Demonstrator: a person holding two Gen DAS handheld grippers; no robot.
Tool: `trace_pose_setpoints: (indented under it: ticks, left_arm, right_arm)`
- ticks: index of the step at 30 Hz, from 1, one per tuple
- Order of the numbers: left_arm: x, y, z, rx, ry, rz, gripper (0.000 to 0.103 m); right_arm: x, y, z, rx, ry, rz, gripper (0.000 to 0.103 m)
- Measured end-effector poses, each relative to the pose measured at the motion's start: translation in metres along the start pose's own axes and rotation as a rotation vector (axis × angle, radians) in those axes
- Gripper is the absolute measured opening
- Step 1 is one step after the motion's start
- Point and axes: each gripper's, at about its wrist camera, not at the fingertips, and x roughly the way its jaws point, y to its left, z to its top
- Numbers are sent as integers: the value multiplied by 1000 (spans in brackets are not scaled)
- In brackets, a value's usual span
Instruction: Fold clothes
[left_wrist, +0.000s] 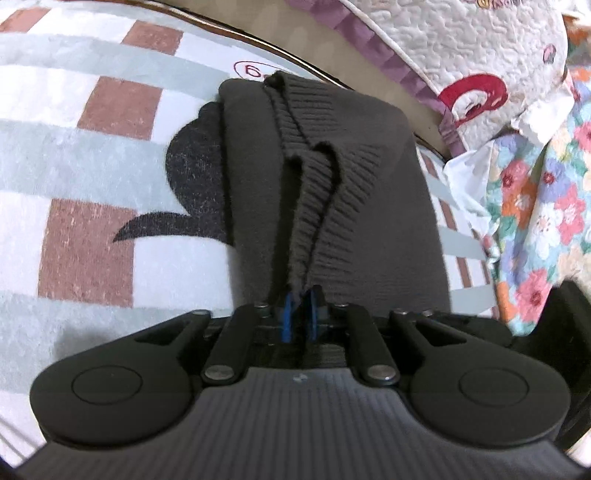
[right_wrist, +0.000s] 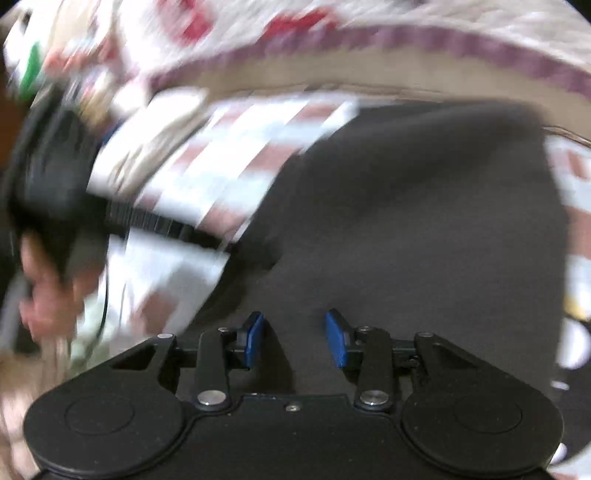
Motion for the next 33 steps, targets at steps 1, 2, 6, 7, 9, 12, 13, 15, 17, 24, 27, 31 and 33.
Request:
trace_pose_setpoints:
  ticks: [1, 2, 6, 7, 9, 12, 13, 15, 17, 24, 27, 31, 33]
  left_arm:
    - [2, 2, 9, 4, -24, -2, 10]
    - [5, 3, 17, 8, -47, -4, 13]
    - [14, 10, 52, 25, -142, -12, 25]
    - [16, 11, 61, 30, -165, -14, 27]
    - [20, 14, 78, 38, -212, -18, 41]
    - [27, 19, 104, 51, -283, -25, 60]
    - [29, 17, 106, 68, -293, -12, 60]
    - [32, 12, 108, 107, -305, 18, 60]
    - [36, 8, 109, 146, -318, 49, 63]
    - [48, -10, 115, 283, -361, 156, 8]
    - [53, -17, 117, 341, -379, 202, 8]
    - [57, -8, 126, 334, -386, 324, 0]
    - [70, 9, 129, 277, -320, 380, 0]
  right_arm:
    - [7, 7, -1, -37, 12, -1, 47]
    - [9, 9, -2, -51, 17, -3, 47]
    - [11, 0, 2, -23, 35, 31, 47]
    - [11, -1, 2, -17, 39, 38, 47]
    - [18, 3, 2, -30, 46, 37, 47]
    - [25, 5, 2, -41, 49, 38, 48]
    - [25, 4, 1, -34, 46, 40, 48]
    - [26, 2, -1, -13, 37, 48, 48]
    - [22, -3, -3, -1, 31, 59, 48]
    - [11, -10, -8, 2, 33, 88, 48]
    - [10, -11, -11, 10, 31, 94, 48]
    - [9, -12, -15, 23, 27, 101, 48]
    - [9, -11, -16, 27, 28, 98, 48]
